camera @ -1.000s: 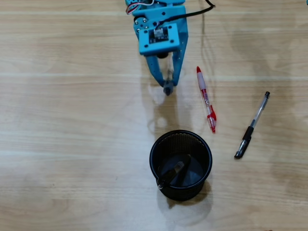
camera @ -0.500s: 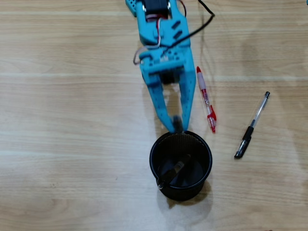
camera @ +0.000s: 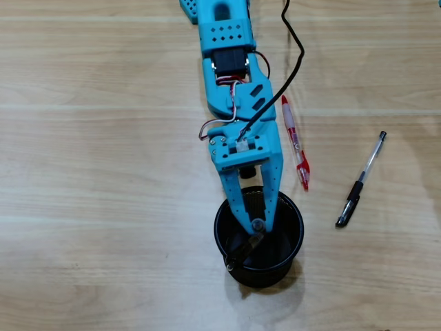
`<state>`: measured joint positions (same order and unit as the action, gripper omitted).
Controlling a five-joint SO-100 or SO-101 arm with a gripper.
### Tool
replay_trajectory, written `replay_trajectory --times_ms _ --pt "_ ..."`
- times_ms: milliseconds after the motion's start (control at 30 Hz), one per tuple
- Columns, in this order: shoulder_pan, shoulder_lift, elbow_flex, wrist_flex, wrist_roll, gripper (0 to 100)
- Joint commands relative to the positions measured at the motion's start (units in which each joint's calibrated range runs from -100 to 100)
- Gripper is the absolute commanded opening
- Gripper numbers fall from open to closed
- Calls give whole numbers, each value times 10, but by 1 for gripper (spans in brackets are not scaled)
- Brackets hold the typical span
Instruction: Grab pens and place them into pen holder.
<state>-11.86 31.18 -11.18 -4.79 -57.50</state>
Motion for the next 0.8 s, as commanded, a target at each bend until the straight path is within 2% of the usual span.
replay_trajectory --times_ms 0,100,333,633,767 --pt "4 -12 -37 -9 2 11" --pt "1 -12 -34 -8 2 17" --pt "-13 -57 -12 21 4 14" --pt "-21 -245 50 314 42 12" --pt "-23 -321 83 425 54 5"
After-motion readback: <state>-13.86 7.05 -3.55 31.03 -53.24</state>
